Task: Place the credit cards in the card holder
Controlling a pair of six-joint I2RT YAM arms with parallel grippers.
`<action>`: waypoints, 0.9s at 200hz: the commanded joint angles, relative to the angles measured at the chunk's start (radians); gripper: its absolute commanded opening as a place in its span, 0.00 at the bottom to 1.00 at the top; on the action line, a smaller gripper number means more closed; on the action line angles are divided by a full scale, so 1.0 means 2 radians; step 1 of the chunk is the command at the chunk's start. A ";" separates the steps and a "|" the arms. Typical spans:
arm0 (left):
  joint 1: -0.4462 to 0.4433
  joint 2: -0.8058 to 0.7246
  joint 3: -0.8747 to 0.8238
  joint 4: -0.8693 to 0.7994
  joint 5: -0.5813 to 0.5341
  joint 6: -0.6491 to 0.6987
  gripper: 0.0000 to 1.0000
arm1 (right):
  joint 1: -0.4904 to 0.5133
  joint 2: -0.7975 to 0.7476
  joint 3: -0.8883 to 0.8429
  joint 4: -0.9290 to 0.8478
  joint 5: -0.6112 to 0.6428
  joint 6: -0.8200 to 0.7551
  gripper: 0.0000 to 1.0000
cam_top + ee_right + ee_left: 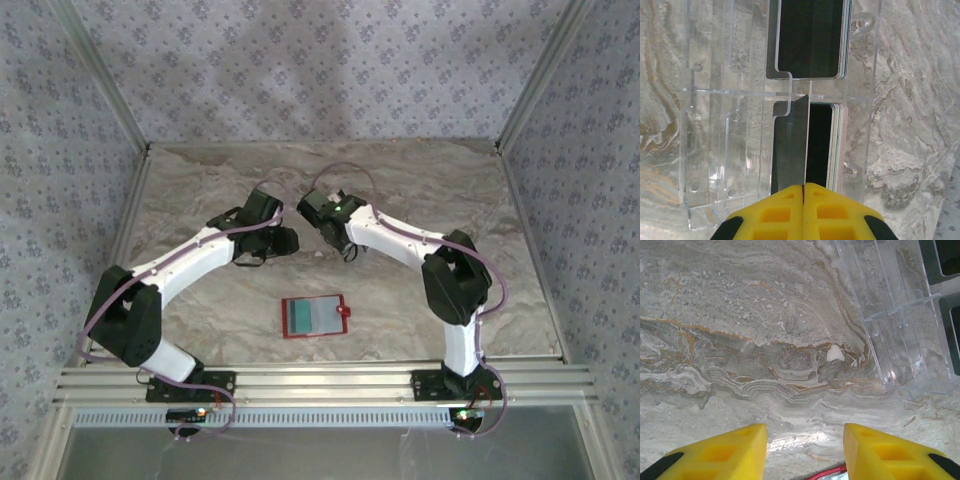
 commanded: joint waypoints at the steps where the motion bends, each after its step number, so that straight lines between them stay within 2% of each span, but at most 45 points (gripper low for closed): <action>1: 0.004 -0.012 0.000 -0.016 0.008 0.014 0.44 | -0.001 -0.026 0.011 -0.019 -0.052 0.023 0.00; 28: 0.005 -0.016 -0.006 -0.012 0.011 0.012 0.44 | -0.009 -0.042 0.008 -0.013 -0.100 0.031 0.00; 105: 0.007 -0.059 -0.019 -0.009 0.014 0.003 0.44 | -0.027 -0.129 -0.001 0.025 -0.147 0.013 0.00; 121: 0.006 -0.087 -0.039 0.022 0.029 -0.009 0.45 | -0.039 -0.161 -0.023 0.055 -0.197 0.016 0.00; 132: 0.006 -0.106 -0.051 0.057 0.063 -0.016 0.48 | -0.052 -0.186 -0.042 0.077 -0.245 0.026 0.00; 147: 0.006 -0.125 -0.058 0.106 0.123 -0.018 0.57 | -0.075 -0.225 -0.079 0.121 -0.321 0.050 0.00; 180: 0.007 -0.159 -0.066 0.167 0.171 -0.040 0.65 | -0.145 -0.314 -0.192 0.279 -0.499 0.118 0.00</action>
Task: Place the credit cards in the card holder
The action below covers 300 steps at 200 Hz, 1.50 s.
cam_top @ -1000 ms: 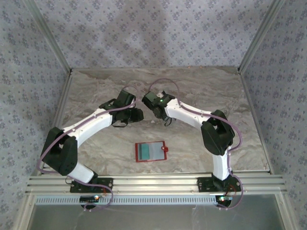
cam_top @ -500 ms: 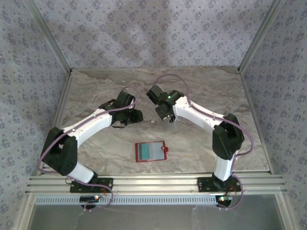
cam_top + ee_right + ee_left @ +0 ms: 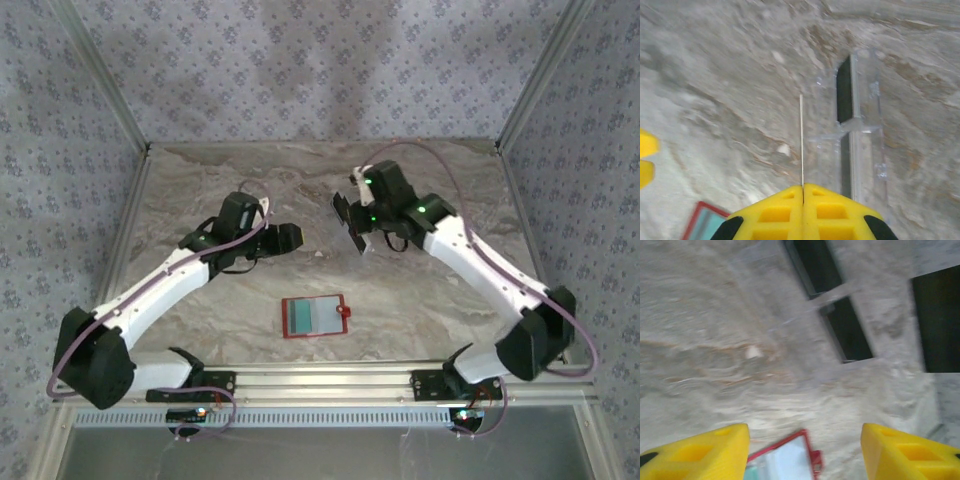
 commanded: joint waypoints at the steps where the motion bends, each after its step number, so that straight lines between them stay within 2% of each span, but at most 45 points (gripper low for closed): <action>1: 0.002 -0.029 -0.009 0.082 0.066 -0.020 0.65 | -0.041 -0.053 -0.070 0.131 -0.169 0.065 0.00; 36: 0.001 -0.048 -0.029 0.198 0.158 -0.056 0.68 | -0.084 -0.099 -0.167 0.295 -0.301 0.179 0.00; 50: -0.001 -0.048 -0.028 0.216 0.172 -0.065 0.66 | -0.091 -0.104 -0.185 0.343 -0.337 0.226 0.00; 59: -0.004 -0.046 -0.024 0.215 0.175 -0.065 0.62 | -0.092 -0.107 -0.200 0.378 -0.353 0.255 0.00; 78: -0.006 -0.042 -0.024 0.224 0.179 -0.069 0.51 | -0.091 -0.114 -0.229 0.452 -0.364 0.314 0.00; 85: -0.007 -0.042 -0.028 0.231 0.179 -0.072 0.49 | -0.091 -0.114 -0.237 0.479 -0.369 0.334 0.00; 104: -0.007 -0.041 -0.032 0.250 0.180 -0.083 0.49 | -0.087 -0.114 -0.241 0.514 -0.376 0.365 0.00; 160: -0.007 -0.025 -0.021 0.272 0.186 -0.099 0.49 | -0.074 -0.116 -0.239 0.536 -0.368 0.375 0.00; 187: -0.007 -0.025 -0.034 0.333 0.193 -0.125 0.48 | -0.063 -0.105 -0.235 0.543 -0.375 0.378 0.00; 249: -0.006 -0.033 -0.039 0.344 0.192 -0.127 0.05 | -0.061 -0.098 -0.231 0.528 -0.391 0.367 0.00; 268: -0.005 -0.034 -0.036 0.335 0.194 -0.122 0.00 | -0.061 -0.102 -0.235 0.521 -0.386 0.356 0.00; 271: -0.004 -0.035 -0.037 0.332 0.193 -0.121 0.00 | -0.061 -0.102 -0.235 0.520 -0.386 0.354 0.04; 281: -0.004 -0.037 -0.039 0.324 0.191 -0.115 0.00 | -0.062 -0.101 -0.233 0.511 -0.389 0.346 0.25; 300: -0.004 -0.038 -0.042 0.291 0.189 -0.099 0.00 | -0.061 -0.103 -0.221 0.458 -0.401 0.312 0.37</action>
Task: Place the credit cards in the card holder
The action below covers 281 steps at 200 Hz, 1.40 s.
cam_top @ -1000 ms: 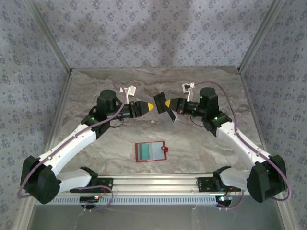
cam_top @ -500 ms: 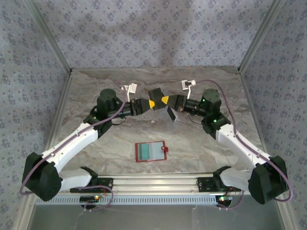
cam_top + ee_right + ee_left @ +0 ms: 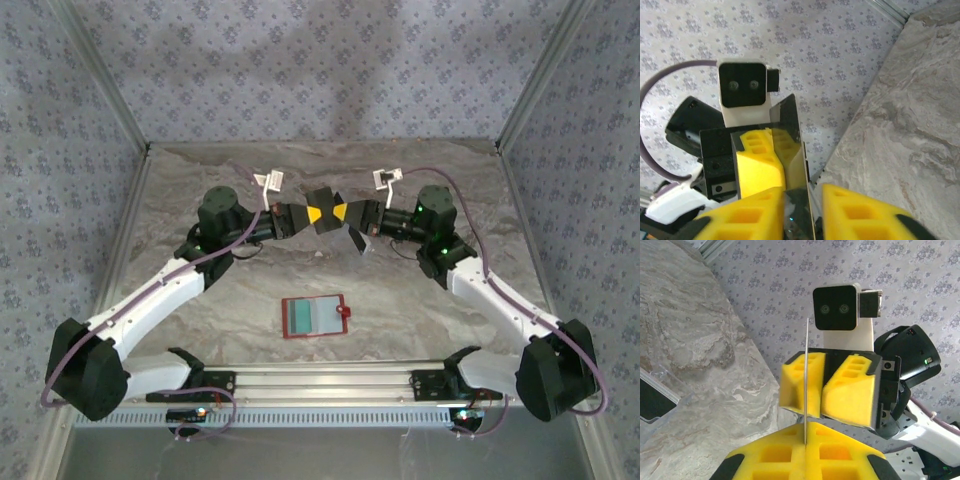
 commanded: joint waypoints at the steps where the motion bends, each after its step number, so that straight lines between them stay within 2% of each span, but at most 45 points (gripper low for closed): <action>1: 0.000 -0.012 -0.005 -0.031 0.001 0.025 0.00 | 0.003 -0.006 0.021 -0.054 -0.024 -0.048 0.38; 6: 0.000 -0.012 -0.005 -0.049 0.001 0.031 0.00 | 0.003 -0.008 0.024 -0.079 -0.023 -0.064 0.45; 10: 0.000 -0.013 -0.005 -0.063 0.001 0.037 0.00 | 0.003 -0.010 0.026 -0.099 -0.021 -0.079 0.55; 15: 0.000 -0.013 -0.007 -0.085 0.000 0.046 0.00 | 0.003 -0.012 0.028 -0.126 -0.015 -0.096 0.72; 20: 0.000 -0.014 -0.008 -0.106 -0.002 0.056 0.00 | 0.002 -0.016 0.030 -0.159 -0.004 -0.113 0.97; 23: 0.001 -0.016 -0.009 -0.125 -0.004 0.063 0.00 | 0.002 -0.017 0.031 -0.183 0.006 -0.123 1.00; 40: 0.003 -0.017 -0.011 -0.226 -0.020 0.105 0.00 | 0.007 -0.018 0.056 -0.324 0.058 -0.196 1.00; 57: 0.003 -0.014 -0.017 -0.290 -0.013 0.129 0.00 | 0.031 -0.014 0.078 -0.437 0.119 -0.257 1.00; 75: 0.003 -0.013 -0.042 -0.330 -0.010 0.128 0.00 | 0.053 -0.011 0.074 -0.501 0.209 -0.265 1.00; 104: 0.000 -0.021 -0.082 -0.358 -0.016 0.095 0.00 | 0.097 -0.004 0.059 -0.567 0.307 -0.270 1.00; 118: -0.007 -0.030 -0.095 -0.365 -0.021 0.092 0.00 | 0.122 -0.002 0.042 -0.569 0.353 -0.258 1.00; 142: -0.010 -0.031 -0.116 -0.366 -0.016 0.088 0.00 | 0.160 0.007 0.010 -0.539 0.394 -0.217 0.87; 164: -0.019 -0.009 -0.123 -0.345 -0.010 0.080 0.00 | 0.190 0.025 -0.016 -0.474 0.373 -0.187 0.85; 182: -0.030 0.013 -0.120 -0.330 -0.011 0.075 0.00 | 0.197 0.045 -0.033 -0.423 0.336 -0.178 0.79; 193: -0.033 0.028 -0.120 -0.303 0.001 0.059 0.00 | 0.200 0.060 -0.035 -0.414 0.336 -0.173 0.77; 206: -0.041 0.043 -0.118 -0.277 0.009 0.046 0.00 | 0.204 0.077 -0.034 -0.412 0.349 -0.172 0.76; 236: -0.051 0.074 -0.092 -0.344 -0.035 0.083 0.00 | 0.222 0.099 -0.031 -0.404 0.378 -0.167 0.77; 258: -0.051 0.085 -0.090 -0.337 -0.033 0.083 0.00 | 0.254 0.116 -0.025 -0.407 0.420 -0.147 0.77; 281: -0.051 0.093 -0.089 -0.333 -0.039 0.084 0.00 | 0.263 0.131 -0.022 -0.403 0.442 -0.143 0.75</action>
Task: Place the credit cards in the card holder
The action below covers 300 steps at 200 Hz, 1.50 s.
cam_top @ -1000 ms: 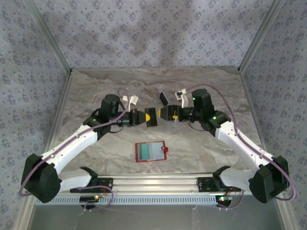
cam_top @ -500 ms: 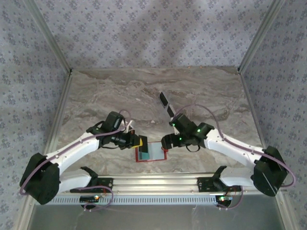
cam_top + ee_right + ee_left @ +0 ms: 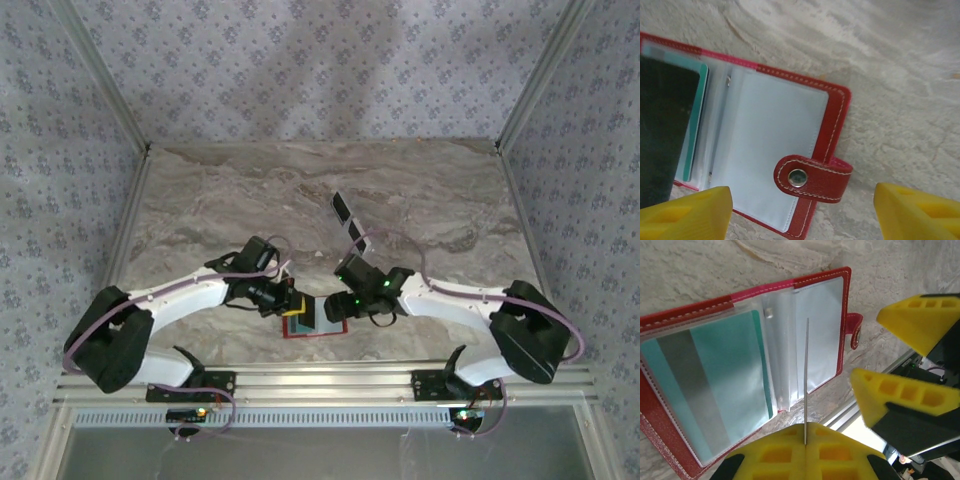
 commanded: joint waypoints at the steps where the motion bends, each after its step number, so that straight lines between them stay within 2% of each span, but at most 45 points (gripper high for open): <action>1: -0.003 0.010 0.013 -0.007 -0.008 0.011 0.00 | 0.008 0.015 0.011 0.002 0.046 0.020 0.74; 31: -0.003 0.029 0.014 0.025 0.011 -0.002 0.00 | 0.008 0.021 0.018 -0.011 0.069 0.020 0.56; 65: -0.003 0.053 0.024 0.024 0.013 -0.001 0.00 | 0.007 0.018 0.018 -0.014 0.070 0.013 0.37; 102: -0.003 0.055 0.030 0.027 0.013 0.002 0.00 | 0.009 0.014 0.005 -0.002 0.067 0.016 0.27; 245: -0.002 0.092 0.013 0.048 0.021 0.020 0.00 | -0.004 -0.020 -0.041 0.053 0.028 0.008 0.26; 300: -0.002 0.077 -0.011 0.072 0.020 0.004 0.00 | -0.008 -0.029 -0.053 0.071 0.013 0.013 0.31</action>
